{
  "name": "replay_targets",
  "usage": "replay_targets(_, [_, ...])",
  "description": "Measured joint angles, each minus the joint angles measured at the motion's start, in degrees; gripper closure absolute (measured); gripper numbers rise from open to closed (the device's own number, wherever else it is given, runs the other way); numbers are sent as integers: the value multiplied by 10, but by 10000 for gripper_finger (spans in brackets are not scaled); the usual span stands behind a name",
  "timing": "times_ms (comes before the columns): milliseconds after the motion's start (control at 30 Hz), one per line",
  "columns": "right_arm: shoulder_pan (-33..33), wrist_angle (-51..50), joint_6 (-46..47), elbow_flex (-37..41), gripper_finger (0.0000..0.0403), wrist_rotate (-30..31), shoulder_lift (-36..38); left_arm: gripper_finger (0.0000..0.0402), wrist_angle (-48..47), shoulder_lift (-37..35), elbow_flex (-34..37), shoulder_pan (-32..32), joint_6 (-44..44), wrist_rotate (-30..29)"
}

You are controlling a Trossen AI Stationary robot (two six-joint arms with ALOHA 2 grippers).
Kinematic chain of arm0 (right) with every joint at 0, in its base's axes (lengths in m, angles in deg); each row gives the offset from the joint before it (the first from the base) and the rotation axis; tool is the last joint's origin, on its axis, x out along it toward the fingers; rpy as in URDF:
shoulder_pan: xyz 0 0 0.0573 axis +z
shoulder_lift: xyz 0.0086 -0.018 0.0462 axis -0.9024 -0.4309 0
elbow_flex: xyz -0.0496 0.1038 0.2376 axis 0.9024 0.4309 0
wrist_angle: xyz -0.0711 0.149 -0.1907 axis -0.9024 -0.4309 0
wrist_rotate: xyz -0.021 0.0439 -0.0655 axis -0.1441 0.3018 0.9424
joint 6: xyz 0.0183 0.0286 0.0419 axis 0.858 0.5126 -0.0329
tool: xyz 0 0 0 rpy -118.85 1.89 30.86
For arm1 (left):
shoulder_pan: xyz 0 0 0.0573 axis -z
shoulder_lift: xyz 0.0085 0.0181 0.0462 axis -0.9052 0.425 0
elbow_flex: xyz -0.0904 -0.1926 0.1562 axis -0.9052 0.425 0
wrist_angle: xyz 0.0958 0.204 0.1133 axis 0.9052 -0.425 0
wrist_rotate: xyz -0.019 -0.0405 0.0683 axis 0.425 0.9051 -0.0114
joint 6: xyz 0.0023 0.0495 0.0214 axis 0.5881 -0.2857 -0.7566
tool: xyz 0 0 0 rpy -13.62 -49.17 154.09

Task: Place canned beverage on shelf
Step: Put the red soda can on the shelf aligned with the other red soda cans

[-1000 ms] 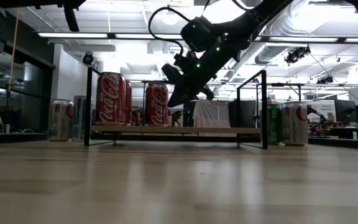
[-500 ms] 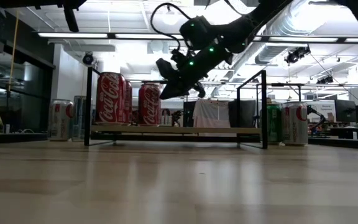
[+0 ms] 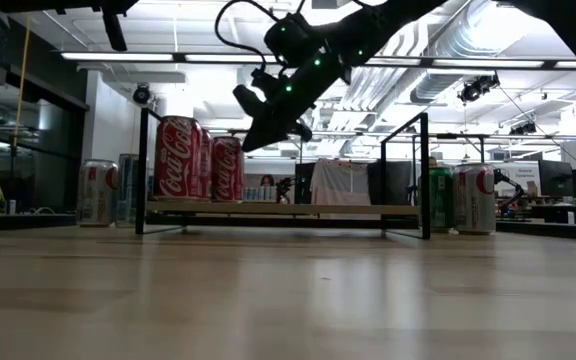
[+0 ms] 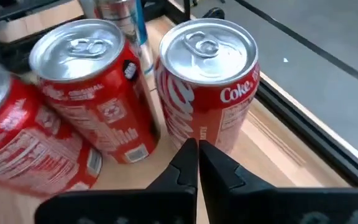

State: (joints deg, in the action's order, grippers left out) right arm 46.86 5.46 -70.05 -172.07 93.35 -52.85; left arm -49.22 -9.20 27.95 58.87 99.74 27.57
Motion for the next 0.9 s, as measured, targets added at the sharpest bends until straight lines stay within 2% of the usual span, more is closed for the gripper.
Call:
replay_targets(133, [-5, -23, 0, 5, 403, 1, 2, 401, -1, 0, 0, 0, 0, 0])
replay_targets(367, [-14, 23, 33, 5, 403, 30, -25, 401, -2, 0, 0, 0, 0, 0])
replay_targets(767, [-15, 118, 56, 6, 403, 16, -43, 401, -3, 0, 0, 0, 0, 0])
replay_targets(900, [-15, 133, 62, 6, 403, -7, -43, 401, -3, 0, 0, 0, 1, 0])
